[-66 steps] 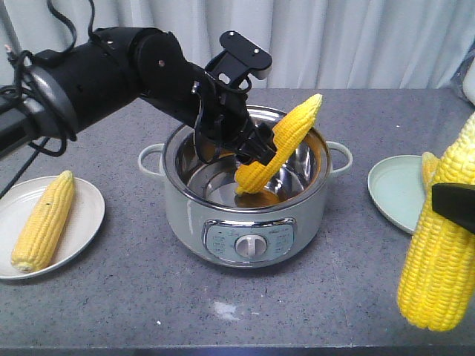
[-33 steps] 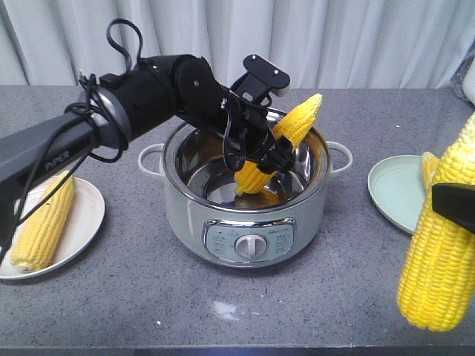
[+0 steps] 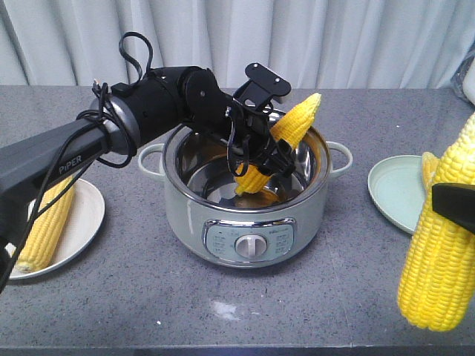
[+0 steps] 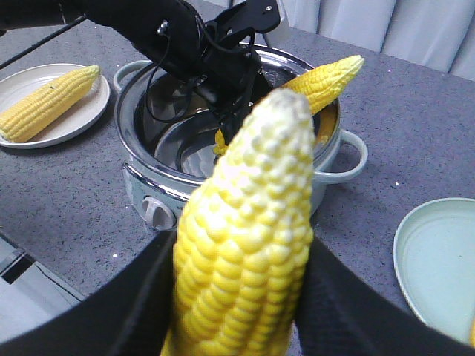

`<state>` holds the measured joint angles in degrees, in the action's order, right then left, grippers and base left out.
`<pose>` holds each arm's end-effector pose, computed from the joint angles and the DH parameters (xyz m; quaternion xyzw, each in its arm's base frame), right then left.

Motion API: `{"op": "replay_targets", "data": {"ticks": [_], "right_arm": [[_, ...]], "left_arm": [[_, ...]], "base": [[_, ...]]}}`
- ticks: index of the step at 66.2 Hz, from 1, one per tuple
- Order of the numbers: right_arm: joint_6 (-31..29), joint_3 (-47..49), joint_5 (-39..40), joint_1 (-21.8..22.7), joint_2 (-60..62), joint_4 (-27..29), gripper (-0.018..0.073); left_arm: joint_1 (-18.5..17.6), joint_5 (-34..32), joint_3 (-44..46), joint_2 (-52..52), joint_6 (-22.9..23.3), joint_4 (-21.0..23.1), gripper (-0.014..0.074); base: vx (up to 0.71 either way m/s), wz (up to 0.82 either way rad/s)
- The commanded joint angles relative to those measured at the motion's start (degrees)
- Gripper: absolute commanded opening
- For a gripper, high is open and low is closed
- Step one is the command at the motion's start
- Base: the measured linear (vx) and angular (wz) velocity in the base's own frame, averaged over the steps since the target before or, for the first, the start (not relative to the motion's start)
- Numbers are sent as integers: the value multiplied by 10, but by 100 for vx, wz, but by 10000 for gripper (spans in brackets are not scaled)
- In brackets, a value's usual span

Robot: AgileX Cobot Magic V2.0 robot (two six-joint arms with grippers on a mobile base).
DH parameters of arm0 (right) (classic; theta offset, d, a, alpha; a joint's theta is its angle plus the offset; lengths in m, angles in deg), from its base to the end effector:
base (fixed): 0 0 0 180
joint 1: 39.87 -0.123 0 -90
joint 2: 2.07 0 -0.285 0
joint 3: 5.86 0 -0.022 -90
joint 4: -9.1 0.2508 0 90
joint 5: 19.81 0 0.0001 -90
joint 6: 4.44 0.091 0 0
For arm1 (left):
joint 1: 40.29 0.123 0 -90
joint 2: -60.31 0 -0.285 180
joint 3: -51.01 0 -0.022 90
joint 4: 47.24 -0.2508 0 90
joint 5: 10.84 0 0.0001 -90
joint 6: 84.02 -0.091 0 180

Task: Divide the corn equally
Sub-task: 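Reach the left gripper into the pot and grasp the last cob, then lift the last cob out of the pot with the left gripper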

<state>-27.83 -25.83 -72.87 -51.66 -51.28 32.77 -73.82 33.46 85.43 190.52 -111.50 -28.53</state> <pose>0.1068 0.0521 0.4056 -0.2316 0.8256 0.1543 0.4908 0.4008 -0.2901 0.2707 0.4100 0.8349 -0.1640 0.3285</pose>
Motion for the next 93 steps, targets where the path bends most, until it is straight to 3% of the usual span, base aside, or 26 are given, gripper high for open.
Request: {"op": "replay_targets", "data": {"ticks": [1,18,39,54,64,73,93], "right_arm": [[0,15,35,1,0,9,225],[0,15,35,1,0,9,225],[0,15,35,1,0,9,225],[0,15,35,1,0,9,225],[0,15,35,1,0,9,225],[0,15,35,1,0,9,225],[0,15,35,1,0,9,225]], "left_arm": [[-2,-24,19,-35,0,16,379],[-2,-15,19,-35,0,16,223],[0,28,19,-71,7,-3,221],[0,36,19,-134,109,-82,224],[0,50,13,-186,133,-96,224],[0,-4,-64,-264,133,-95,224],[0,-176,-337,-465,131,-95,224]], "base": [[0,0],[0,0],[0,0],[0,0],[0,0],[0,0],[0,0]]}}
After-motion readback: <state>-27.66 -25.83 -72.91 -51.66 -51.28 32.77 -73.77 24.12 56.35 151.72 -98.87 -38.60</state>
